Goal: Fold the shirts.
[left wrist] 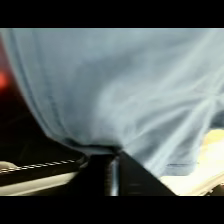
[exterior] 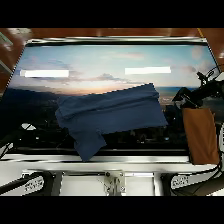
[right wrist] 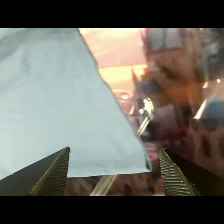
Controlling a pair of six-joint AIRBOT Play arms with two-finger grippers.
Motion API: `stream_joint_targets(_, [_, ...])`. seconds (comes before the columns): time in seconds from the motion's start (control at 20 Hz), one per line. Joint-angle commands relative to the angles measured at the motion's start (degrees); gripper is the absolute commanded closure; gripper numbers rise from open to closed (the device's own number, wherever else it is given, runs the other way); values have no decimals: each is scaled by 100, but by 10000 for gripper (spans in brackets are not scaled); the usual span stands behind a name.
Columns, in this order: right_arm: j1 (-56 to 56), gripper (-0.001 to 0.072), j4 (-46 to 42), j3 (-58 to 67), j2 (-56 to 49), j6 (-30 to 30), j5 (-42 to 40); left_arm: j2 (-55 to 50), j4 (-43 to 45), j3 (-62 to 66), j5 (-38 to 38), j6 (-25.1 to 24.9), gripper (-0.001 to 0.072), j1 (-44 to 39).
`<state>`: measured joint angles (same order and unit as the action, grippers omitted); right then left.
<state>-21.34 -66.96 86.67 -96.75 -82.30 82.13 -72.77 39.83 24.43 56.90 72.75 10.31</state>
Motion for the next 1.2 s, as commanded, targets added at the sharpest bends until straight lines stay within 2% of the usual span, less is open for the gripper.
stream_joint_targets(0.0, [9,30,-42,-2,-229,149,564,9,-173,76,238,-446,671,-90])
stream_joint_targets(0.15, [7,30,81,-2,-579,264,1010,352,-170,186,407,-610,671,-90])
stream_joint_targets(0.45, [9,31,57,-35,-874,186,850,782,-170,251,531,-610,671,-90])
stream_joint_targets(0.6, [9,31,52,-455,-892,184,831,828,-173,251,529,-610,671,-90])
stream_joint_targets(0.85, [282,37,63,-1174,-890,168,72,835,-177,251,531,-560,671,-90])
stream_joint_targets(0.9, [372,119,42,-1204,-890,81,-140,846,-175,251,529,-557,671,-90])
stream_joint_targets(0.95, [461,251,26,-1204,-890,-63,-361,855,-175,251,525,-557,671,-90])
stream_joint_targets(1.05, [595,596,144,-1202,-876,-146,-568,861,-173,289,531,-557,671,-90])
stream_joint_targets(1.1, [616,645,308,-1198,-841,-72,-579,863,-168,363,531,-570,671,-87])
stream_joint_targets(1.15, [614,645,535,-1198,-754,173,-612,870,-170,518,540,-619,672,-50])
